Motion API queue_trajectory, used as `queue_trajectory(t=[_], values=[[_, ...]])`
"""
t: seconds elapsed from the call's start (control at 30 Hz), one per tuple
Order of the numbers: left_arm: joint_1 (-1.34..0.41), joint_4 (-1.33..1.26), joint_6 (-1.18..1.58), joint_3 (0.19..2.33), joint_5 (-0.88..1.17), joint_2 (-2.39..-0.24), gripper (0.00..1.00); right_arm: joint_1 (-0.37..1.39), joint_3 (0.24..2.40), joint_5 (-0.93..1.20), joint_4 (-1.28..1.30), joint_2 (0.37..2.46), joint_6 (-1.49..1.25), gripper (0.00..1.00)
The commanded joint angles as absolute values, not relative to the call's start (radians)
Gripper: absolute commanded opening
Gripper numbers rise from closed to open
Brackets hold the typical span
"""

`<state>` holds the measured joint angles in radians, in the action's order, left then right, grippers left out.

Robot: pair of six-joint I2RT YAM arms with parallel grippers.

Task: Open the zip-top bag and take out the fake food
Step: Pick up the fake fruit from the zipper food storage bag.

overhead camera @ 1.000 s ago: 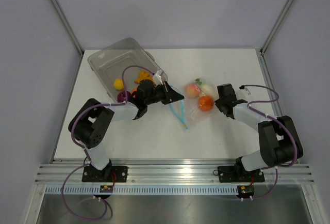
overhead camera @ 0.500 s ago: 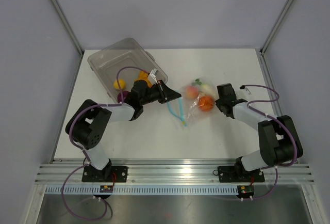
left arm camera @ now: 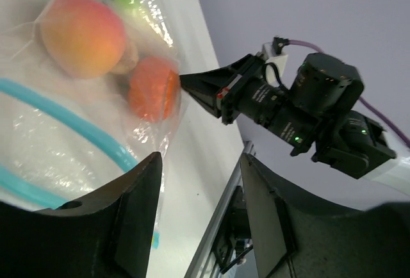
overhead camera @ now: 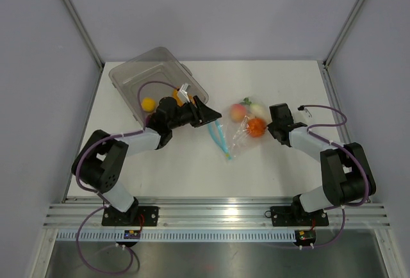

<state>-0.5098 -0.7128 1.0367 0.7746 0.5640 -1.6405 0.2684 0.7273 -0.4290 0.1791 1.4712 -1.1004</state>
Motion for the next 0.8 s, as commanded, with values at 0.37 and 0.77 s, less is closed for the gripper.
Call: queue_trajectory(t=[0.37, 0.77], values=[[-0.509, -0.666, 1.015, 0.549, 0.328, -1.404, 0.45, 0.272, 0.749, -0.476, 0.181, 1.456, -1.118, 0.00], [-0.529, -0.769, 1.066, 0.537, 0.301, -1.562, 0.35, 0.272, 0.742, -0.465, 0.176, 1.448, -1.120, 0.00]])
